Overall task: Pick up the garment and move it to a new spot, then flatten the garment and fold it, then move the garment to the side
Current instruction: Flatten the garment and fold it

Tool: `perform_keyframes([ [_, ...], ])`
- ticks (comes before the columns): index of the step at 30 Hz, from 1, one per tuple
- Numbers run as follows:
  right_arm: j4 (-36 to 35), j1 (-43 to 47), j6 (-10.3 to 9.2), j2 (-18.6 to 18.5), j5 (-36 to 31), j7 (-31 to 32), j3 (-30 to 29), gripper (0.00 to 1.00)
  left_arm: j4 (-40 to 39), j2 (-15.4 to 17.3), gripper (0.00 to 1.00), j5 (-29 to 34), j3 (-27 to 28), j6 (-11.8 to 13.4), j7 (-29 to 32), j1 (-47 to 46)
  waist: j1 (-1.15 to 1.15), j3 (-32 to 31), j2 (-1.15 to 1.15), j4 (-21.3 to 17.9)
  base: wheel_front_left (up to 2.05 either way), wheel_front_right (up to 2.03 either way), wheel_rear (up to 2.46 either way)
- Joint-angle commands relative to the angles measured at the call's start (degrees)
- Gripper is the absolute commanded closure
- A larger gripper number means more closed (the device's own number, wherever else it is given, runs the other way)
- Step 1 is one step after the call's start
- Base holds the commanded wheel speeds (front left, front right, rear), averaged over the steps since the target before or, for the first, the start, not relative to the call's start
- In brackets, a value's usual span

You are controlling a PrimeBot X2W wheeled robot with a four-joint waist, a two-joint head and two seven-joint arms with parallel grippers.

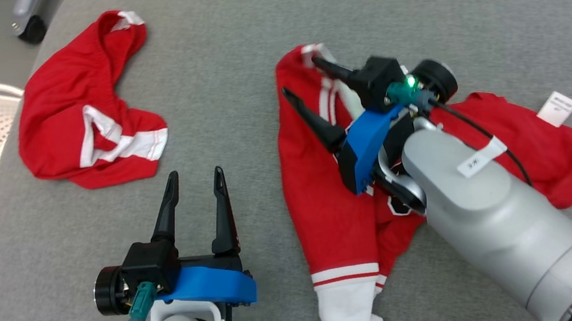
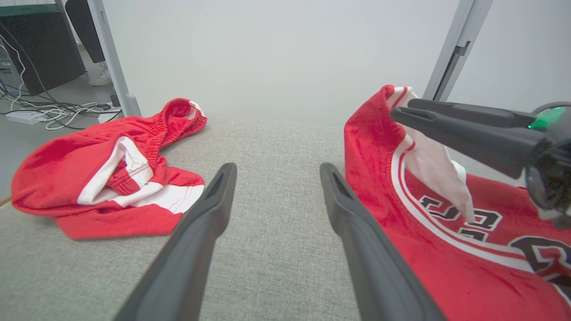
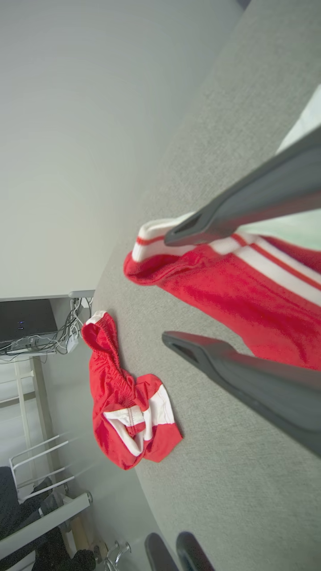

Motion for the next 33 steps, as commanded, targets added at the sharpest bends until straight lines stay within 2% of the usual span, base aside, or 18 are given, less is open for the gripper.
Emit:
perform_keyframes([
  [1,-0.2,2.1,0.01,-0.1,-0.4,-0.2,-0.1,0.0,0.2,0.0,0.0,0.5,0.6,0.0,-0.2,0.4,-0.01,-1.1,0.01,-1.6,0.0,0.0,0.0],
  [8,-5.9,9.0,0.01,-3.2,-3.3,-0.2,-3.0,0.0,0.6,0.0,0.0,2.6,3.1,-1.2,-0.2,1.1,-0.01,-2.7,0.01,-6.9,0.0,0.0,0.0],
  [17,-20.5,21.1,0.01,-7.6,-7.0,-0.2,-15.2,0.0,1.1,0.0,0.0,6.1,7.7,-2.6,-0.2,3.1,-0.01,-5.9,0.01,-13.7,0.0,0.0,0.0],
  [18,-23.8,24.1,0.01,-8.0,-8.1,-0.2,-18.6,0.0,1.2,0.0,0.0,6.7,8.7,-3.0,-0.2,3.8,-0.01,-6.6,0.01,-15.0,0.0,0.0,0.0],
  [25,-33.3,34.5,0.01,-7.6,-11.5,-0.2,-28.4,0.0,1.1,0.0,0.0,8.5,11.1,-4.2,-0.2,5.7,-0.01,-8.2,0.01,-18.6,0.0,0.0,0.0],
  [33,-38.6,45.0,0.01,-6.0,-13.2,-0.2,-36.2,0.0,1.3,0.0,0.0,8.8,11.4,-4.7,-0.2,6.4,-0.01,-9.3,0.01,-19.6,0.0,0.0,0.0],
])
